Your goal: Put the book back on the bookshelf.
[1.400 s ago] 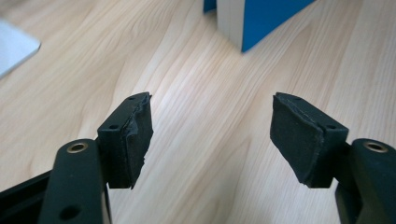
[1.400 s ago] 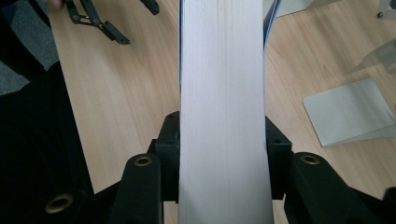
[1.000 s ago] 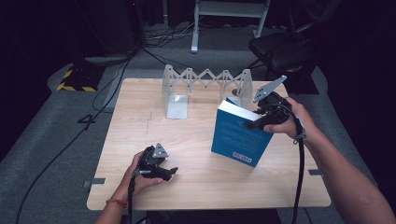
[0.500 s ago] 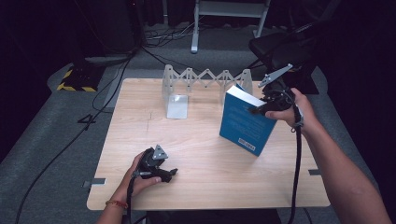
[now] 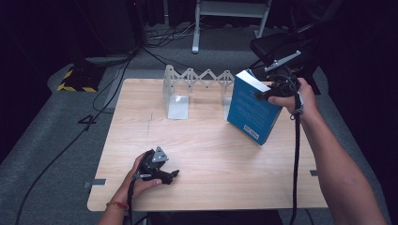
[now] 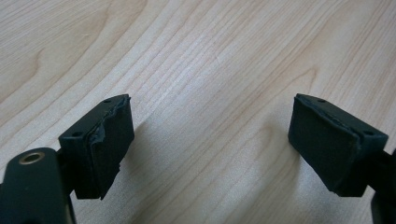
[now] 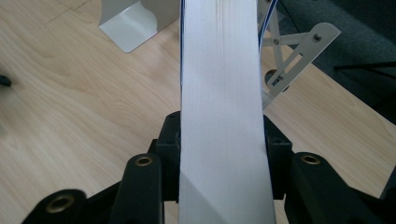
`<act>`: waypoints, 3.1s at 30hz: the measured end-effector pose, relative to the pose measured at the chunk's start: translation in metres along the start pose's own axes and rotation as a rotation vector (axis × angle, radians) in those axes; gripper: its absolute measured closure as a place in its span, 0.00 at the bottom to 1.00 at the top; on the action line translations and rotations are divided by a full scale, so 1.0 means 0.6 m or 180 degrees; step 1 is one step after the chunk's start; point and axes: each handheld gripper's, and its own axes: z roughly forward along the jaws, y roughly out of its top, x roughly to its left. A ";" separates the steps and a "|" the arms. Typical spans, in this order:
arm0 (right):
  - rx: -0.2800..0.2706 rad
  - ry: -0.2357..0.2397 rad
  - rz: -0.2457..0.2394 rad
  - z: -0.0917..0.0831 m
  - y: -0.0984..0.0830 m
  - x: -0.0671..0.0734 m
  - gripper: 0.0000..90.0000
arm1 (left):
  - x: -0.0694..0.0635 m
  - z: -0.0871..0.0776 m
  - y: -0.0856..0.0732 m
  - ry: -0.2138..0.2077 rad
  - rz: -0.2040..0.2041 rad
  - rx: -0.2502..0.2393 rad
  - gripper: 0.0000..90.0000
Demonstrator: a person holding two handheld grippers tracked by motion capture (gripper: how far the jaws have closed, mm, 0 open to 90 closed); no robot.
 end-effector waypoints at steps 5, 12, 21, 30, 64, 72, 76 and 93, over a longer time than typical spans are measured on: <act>-0.0031 -0.0045 0.0061 0.006 0.013 -0.012 0.68 | 0.000 0.000 0.000 0.0002 0.0007 0.0003 0.16; -0.0102 -0.0151 0.0155 0.032 0.027 -0.025 0.68 | 0.000 0.000 0.000 0.0010 0.0018 -0.0006 0.17; -0.0093 -0.0146 0.0261 0.061 0.050 -0.036 0.68 | -0.001 0.000 0.000 0.0013 0.0024 -0.0006 0.17; -0.0091 -0.0179 0.0405 0.085 0.073 -0.051 0.68 | -0.001 0.000 0.000 -0.0012 0.0046 -0.0009 0.17; -0.0321 -0.0491 0.0905 0.124 0.082 -0.069 0.67 | -0.002 -0.001 -0.001 -0.0091 0.0107 -0.0011 0.17; -0.0403 -0.0576 0.0806 0.133 0.083 -0.053 0.67 | -0.003 -0.001 -0.002 -0.0079 0.0114 -0.0008 0.17; -0.0389 -0.0528 0.0777 0.134 0.081 -0.050 0.67 | -0.002 -0.001 -0.002 -0.0089 0.0120 -0.0007 0.17; -0.0460 -0.0530 0.0783 0.121 0.054 -0.055 0.62 | -0.003 -0.001 -0.002 -0.0083 0.0117 -0.0013 0.17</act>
